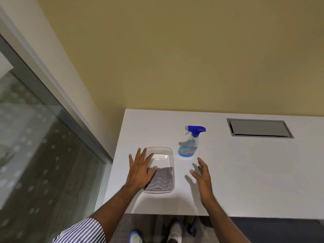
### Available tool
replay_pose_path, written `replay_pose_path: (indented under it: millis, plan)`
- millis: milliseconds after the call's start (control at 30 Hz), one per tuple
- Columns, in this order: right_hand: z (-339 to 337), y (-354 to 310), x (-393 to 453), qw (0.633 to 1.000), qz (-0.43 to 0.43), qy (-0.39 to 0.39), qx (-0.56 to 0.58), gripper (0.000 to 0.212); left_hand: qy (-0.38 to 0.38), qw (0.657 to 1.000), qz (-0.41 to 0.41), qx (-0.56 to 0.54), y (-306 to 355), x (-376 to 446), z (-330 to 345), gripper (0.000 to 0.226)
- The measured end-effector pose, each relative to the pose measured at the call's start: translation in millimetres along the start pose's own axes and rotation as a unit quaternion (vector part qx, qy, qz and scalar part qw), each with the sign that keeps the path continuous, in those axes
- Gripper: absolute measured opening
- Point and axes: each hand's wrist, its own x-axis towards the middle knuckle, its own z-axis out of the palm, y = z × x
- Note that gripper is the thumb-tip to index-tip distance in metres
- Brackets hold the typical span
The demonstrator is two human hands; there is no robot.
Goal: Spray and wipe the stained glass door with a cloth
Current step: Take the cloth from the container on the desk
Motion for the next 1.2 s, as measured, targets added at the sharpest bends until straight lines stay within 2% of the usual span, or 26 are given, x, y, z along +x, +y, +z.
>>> replay_pose_path:
  millis: [133, 200, 300, 433, 500, 633, 733, 867, 900, 1033, 1100, 1200]
  plan:
    - [30.3, 13.8, -25.7, 0.998, 0.011, -0.017, -0.053, 0.058, -0.029, 0.999, -0.027, -0.007, -15.6, -17.8, 5.3, 0.091]
    - [44.4, 22.8, -29.1, 0.987, -0.002, -0.02, -0.157, 0.055, -0.043, 0.998, -0.044, -0.014, -18.6, -21.6, 6.6, 0.097]
    - [61.9, 27.0, -27.1, 0.933, -0.022, -0.04, -0.357, 0.057, -0.068, 0.995, -0.067, -0.019, -21.7, -22.2, 7.1, 0.102]
    - [81.8, 20.5, -15.4, 0.837, -0.051, -0.056, -0.543, 0.063, -0.136, 0.986, -0.091, 0.015, -24.9, -15.2, 3.8, 0.082]
    - [88.6, 24.5, -4.4, 0.803, -0.063, -0.054, -0.59, 0.064, -0.164, 0.981, -0.095, 0.043, -28.0, -8.3, 4.6, 0.075]
    - [97.2, 31.6, 16.7, 0.772, -0.066, -0.056, -0.63, 0.06, -0.171, 0.971, -0.076, 0.15, -29.1, 3.9, 14.6, 0.064]
    - [98.7, 31.9, 28.1, 0.74, -0.047, -0.084, -0.665, 0.064, -0.121, 0.976, -0.07, 0.164, -36.5, 10.4, 37.9, 0.053]
    - [98.4, 36.2, 39.2, 0.731, -0.047, -0.101, -0.674, 0.063, -0.107, 0.971, -0.094, 0.195, -21.9, 10.4, 34.4, 0.05]
    - [98.4, 37.7, 41.3, 0.733, -0.058, -0.1, -0.67, 0.06, -0.13, 0.966, -0.112, 0.193, -15.1, 11.6, 29.1, 0.05]
    - [95.5, 47.3, 48.4, 0.751, -0.126, -0.075, -0.644, 0.044, -0.13, 0.965, -0.118, 0.193, -11.8, 17.4, 29.9, 0.05]
    - [93.6, 52.8, 52.3, 0.756, -0.147, -0.061, -0.635, 0.049, -0.131, 0.965, -0.126, 0.191, -11.9, 18.0, 31.9, 0.046]
    - [92.7, 59.0, 56.0, 0.77, -0.165, -0.048, -0.614, 0.071, -0.126, 0.968, -0.136, 0.168, -12.3, 18.2, 34.5, 0.042]
